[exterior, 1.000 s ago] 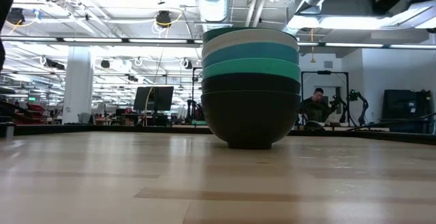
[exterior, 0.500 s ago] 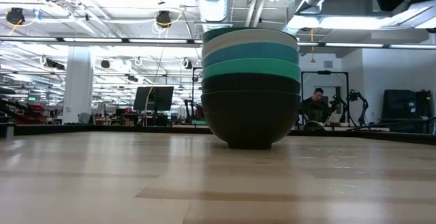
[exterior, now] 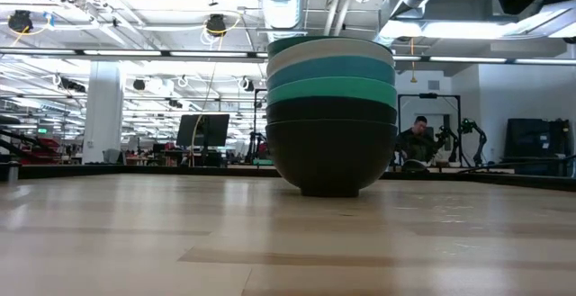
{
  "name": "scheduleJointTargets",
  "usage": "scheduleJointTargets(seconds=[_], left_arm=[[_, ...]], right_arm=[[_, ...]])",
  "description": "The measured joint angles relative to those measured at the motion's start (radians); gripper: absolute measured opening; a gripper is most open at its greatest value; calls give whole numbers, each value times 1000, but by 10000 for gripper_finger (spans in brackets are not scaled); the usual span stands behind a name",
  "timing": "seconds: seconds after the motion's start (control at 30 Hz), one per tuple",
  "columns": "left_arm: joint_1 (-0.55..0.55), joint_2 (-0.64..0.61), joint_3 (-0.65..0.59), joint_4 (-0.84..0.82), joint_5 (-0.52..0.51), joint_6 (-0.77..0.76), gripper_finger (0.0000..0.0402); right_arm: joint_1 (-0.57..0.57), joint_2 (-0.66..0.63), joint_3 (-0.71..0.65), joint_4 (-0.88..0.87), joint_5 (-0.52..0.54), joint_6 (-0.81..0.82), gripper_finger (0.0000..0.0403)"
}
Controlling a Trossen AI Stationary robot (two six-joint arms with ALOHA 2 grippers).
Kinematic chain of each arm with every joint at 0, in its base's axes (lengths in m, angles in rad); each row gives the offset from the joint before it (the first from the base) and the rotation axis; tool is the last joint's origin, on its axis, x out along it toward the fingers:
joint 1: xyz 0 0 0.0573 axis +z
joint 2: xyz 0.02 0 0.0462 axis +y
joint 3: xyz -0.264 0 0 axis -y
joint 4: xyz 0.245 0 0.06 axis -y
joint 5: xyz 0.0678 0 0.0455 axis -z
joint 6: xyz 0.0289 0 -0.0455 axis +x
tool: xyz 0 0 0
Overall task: Nest bowls inside each other
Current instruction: Return to Home Position
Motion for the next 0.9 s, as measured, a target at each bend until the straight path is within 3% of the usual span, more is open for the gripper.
scheduleJointTargets(seconds=[0.23, 0.37, 0.47, 0.63, 0.8, 0.9], left_arm=[[-10, -188, -211, 0, -25, -31, 89], [-10, -353, -427, 21, -22, -110, 89], [-10, -496, -644, 127, -24, -128, 89], [-10, -735, -1084, 546, 31, 70, 89], [-10, -935, -1475, 1066, 221, 305, 89], [-10, -1002, -1648, 1307, 366, 423, 89]], right_arm=[[0, 0, 0, 4, 0, 2, 43], [0, 0, 0, 10, 0, 2, 43], [0, 0, 0, 10, 0, 2, 43], [0, 0, -1, 19, 0, 2, 43], [-2, 0, -1, 45, 0, 2, 43], [-2, 0, -1, 56, 0, 2, 43]])
